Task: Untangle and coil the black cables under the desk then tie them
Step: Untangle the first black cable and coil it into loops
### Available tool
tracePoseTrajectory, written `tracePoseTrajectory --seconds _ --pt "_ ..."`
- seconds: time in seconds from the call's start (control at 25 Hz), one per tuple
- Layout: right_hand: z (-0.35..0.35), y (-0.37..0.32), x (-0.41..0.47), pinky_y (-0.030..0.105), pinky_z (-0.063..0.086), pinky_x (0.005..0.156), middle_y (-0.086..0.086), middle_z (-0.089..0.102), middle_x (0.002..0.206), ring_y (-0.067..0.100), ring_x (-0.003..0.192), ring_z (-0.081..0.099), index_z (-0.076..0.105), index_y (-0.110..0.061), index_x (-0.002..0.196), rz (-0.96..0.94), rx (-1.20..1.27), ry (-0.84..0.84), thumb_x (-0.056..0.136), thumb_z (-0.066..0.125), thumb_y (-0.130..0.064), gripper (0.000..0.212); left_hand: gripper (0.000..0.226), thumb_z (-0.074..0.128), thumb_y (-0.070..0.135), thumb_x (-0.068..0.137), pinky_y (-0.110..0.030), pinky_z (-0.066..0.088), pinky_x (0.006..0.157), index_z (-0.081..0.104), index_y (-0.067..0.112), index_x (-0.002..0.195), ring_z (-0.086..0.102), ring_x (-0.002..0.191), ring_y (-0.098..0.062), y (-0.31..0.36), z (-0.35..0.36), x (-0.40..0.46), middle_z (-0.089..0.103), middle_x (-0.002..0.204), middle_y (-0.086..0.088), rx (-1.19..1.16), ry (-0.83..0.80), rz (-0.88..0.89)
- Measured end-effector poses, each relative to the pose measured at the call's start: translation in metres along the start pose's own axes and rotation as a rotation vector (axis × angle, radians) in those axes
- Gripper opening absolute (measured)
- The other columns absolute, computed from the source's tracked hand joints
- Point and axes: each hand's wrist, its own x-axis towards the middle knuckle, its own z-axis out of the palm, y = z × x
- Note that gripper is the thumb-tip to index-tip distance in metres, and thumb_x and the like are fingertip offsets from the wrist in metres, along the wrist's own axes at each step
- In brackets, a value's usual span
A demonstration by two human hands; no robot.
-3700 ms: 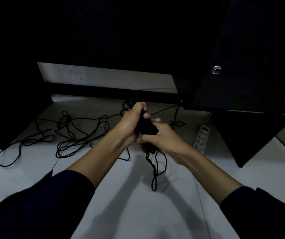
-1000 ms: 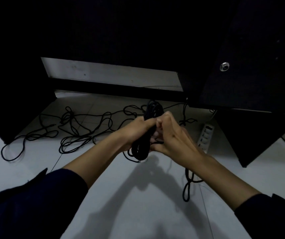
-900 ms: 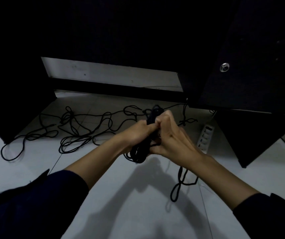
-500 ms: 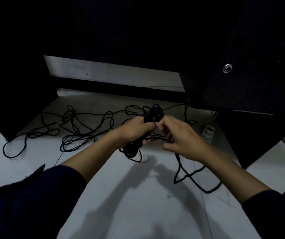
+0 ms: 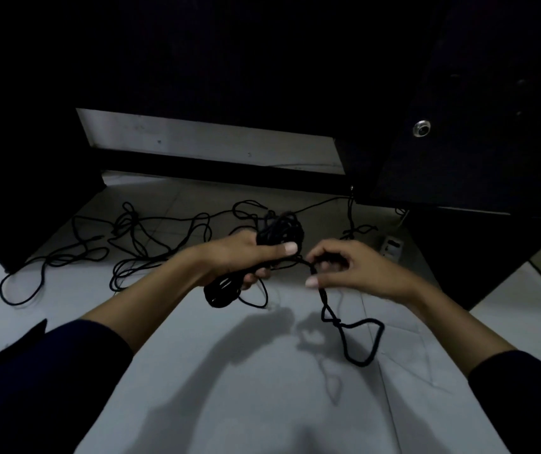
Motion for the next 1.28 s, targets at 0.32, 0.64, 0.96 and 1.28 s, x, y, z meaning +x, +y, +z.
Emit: tracePoseTrajectory --seconds 0.32,0.64,0.96,1.28 --pt "0.008 0.011 0.006 0.006 0.041 0.071 -0.019 0.066 0.088 -0.009 0.081 0.059 0.070 -0.019 0.102 0.058 0.112 0.113 0.093 0.061 -0.018 0.013 0.022 0.070 0.024 0.084 -0.020 0.031 0.040 0.057 0.008 0.077 0.029 0.035 -0.007 0.002 0.002 -0.005 0.037 0.046 0.005 -0.218 -0.122 0.132" --pt "0.031 0.045 -0.013 0.020 0.039 0.081 -0.003 0.052 0.096 0.010 0.090 0.049 0.062 -0.022 0.091 0.217 -0.224 -0.179 0.099 0.048 -0.019 0.017 0.012 0.069 0.025 0.081 -0.018 0.032 0.039 0.076 0.015 0.081 0.031 0.033 -0.004 0.019 -0.006 0.001 0.036 0.042 0.009 -0.453 0.085 0.367" --pt "0.023 0.017 -0.008 0.017 0.045 0.088 0.000 0.072 0.098 0.012 0.103 0.064 0.065 -0.019 0.107 0.199 0.370 -0.065 0.088 0.048 -0.024 0.027 0.028 0.070 0.025 0.083 -0.022 0.033 0.042 0.054 0.019 0.062 0.031 0.035 -0.009 -0.001 -0.014 0.002 0.036 0.046 0.005 -0.290 0.180 0.307" --pt "0.020 -0.009 0.014 0.021 0.047 0.051 0.008 0.072 0.089 0.014 0.052 0.058 0.060 -0.012 0.105 0.169 0.629 0.430 0.099 0.049 -0.017 0.014 0.045 0.068 0.025 0.086 -0.023 0.035 0.047 0.040 0.019 0.050 0.031 0.039 -0.013 -0.008 0.000 0.005 0.034 0.046 0.001 -0.247 0.224 0.240"
